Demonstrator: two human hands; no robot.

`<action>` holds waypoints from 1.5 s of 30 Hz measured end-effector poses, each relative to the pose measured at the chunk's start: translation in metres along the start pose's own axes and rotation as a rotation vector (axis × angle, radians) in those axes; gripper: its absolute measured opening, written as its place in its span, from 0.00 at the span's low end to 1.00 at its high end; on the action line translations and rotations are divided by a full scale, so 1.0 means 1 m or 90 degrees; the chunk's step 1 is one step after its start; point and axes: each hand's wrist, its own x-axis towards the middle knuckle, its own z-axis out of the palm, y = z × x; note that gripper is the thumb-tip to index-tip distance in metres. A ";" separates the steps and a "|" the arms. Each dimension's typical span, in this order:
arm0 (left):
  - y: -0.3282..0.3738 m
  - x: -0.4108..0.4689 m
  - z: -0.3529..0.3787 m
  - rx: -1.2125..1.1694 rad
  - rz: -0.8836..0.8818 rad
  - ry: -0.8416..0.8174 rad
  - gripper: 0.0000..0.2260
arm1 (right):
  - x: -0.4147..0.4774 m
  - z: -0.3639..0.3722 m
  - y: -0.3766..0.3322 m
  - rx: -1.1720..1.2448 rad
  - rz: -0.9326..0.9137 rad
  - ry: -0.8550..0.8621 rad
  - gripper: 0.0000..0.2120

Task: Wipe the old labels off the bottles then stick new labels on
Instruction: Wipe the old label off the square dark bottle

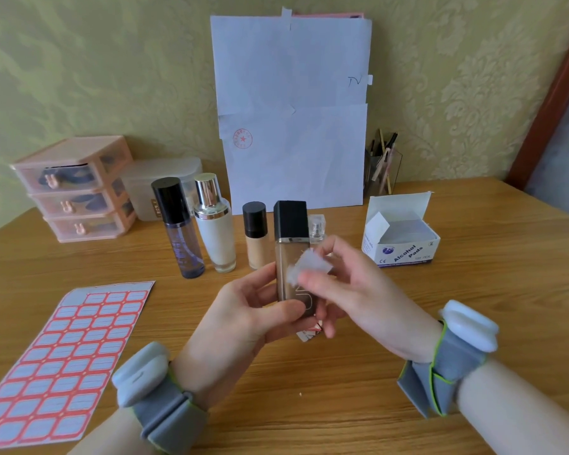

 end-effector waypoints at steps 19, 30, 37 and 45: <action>0.006 0.001 -0.001 -0.113 -0.027 -0.024 0.18 | 0.000 0.005 -0.013 0.284 0.029 0.045 0.10; -0.003 0.001 -0.002 0.097 0.059 0.005 0.18 | -0.003 0.010 -0.007 0.022 -0.004 0.092 0.13; -0.001 0.007 -0.005 -0.104 -0.011 0.008 0.17 | 0.005 -0.005 -0.009 0.251 0.055 0.141 0.10; -0.002 0.019 -0.014 0.173 0.062 0.134 0.13 | -0.010 -0.047 -0.005 -0.008 0.085 0.204 0.05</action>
